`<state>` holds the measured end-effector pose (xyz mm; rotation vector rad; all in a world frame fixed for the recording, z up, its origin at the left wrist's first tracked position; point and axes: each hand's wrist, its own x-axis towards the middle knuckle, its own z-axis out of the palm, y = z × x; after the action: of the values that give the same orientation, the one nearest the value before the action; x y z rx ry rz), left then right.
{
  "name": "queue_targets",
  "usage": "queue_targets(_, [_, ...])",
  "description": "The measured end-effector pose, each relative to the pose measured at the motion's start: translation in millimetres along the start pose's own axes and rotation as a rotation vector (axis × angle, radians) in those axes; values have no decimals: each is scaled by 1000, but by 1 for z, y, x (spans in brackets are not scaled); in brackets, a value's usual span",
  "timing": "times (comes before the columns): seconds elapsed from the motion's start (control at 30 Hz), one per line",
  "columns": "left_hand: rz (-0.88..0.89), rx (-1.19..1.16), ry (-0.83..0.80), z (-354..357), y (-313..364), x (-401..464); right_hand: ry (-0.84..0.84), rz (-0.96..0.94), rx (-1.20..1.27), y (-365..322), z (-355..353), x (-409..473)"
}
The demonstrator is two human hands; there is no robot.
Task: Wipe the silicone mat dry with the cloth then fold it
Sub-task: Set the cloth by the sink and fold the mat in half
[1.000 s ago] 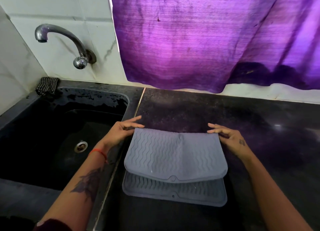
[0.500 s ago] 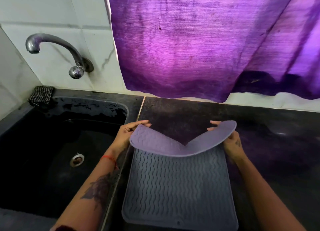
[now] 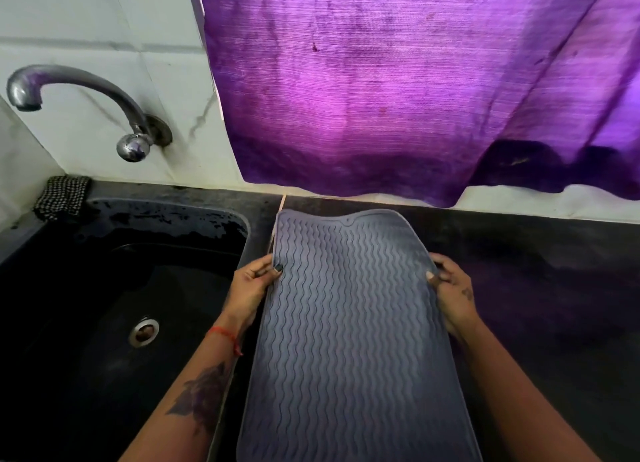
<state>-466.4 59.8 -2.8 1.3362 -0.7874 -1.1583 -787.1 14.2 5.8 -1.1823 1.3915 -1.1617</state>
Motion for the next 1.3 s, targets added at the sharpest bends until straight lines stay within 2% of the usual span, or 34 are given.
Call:
queue_targets(0.2, [-7,62,69,-4,-1,14,28,49,-94,2,10,17])
queue_targets(0.8, [-171,292,302,7,-2,50,177,159,-274,13,22,31])
queue_targets(1.07, [-237,281,290,5,0,41,78,340,-220,-4,9,19])
queue_targets(1.3, [-256,411,202,-7,-3,15,44,354,-262,-13,4,-13])
